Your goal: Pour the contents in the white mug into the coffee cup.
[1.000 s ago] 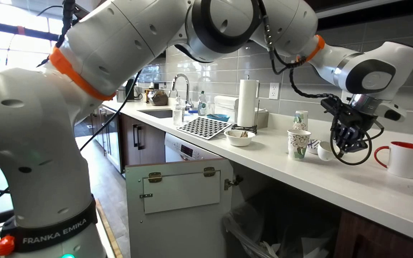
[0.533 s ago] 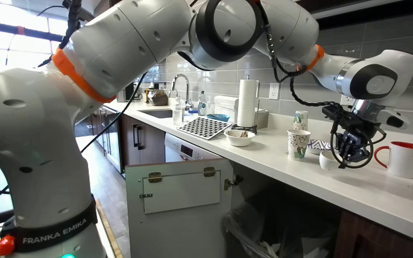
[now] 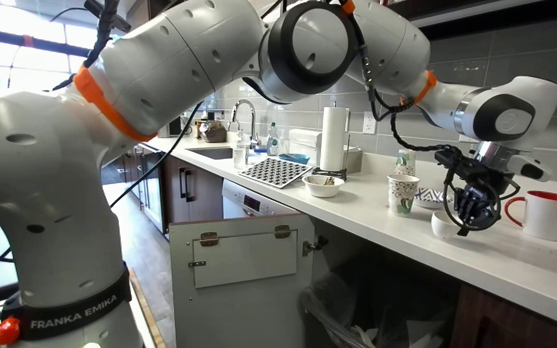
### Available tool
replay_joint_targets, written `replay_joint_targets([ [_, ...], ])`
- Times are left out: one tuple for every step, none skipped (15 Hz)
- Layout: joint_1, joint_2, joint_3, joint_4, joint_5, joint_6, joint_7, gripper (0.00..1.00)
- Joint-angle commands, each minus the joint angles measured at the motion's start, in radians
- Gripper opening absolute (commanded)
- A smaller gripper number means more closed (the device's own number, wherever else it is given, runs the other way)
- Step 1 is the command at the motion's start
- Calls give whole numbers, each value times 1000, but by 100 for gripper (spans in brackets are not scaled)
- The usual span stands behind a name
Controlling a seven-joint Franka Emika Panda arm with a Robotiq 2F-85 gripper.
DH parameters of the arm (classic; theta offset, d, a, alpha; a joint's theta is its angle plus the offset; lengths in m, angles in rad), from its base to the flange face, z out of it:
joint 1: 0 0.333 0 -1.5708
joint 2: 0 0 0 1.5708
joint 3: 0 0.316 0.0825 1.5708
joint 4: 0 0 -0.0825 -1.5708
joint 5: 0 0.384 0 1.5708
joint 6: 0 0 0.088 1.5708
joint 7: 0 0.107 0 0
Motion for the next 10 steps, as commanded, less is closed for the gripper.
replay_joint_targets([
  [9, 51, -18, 80, -25, -47, 42, 3],
  [9, 58, -18, 89, -24, -47, 47, 3],
  [8, 64, -18, 95, -24, -48, 50, 3],
  [8, 68, -18, 102, -24, -48, 53, 3],
  [7, 72, -19, 109, -24, -48, 56, 3],
  [7, 75, -19, 114, -25, -50, 60, 3],
  [7, 78, -21, 120, -26, -51, 65, 27],
  [8, 81, -22, 126, -28, -52, 69, 37],
  [7, 83, -22, 132, -27, -53, 73, 43],
  [6, 82, -21, 136, -25, -52, 77, 51],
])
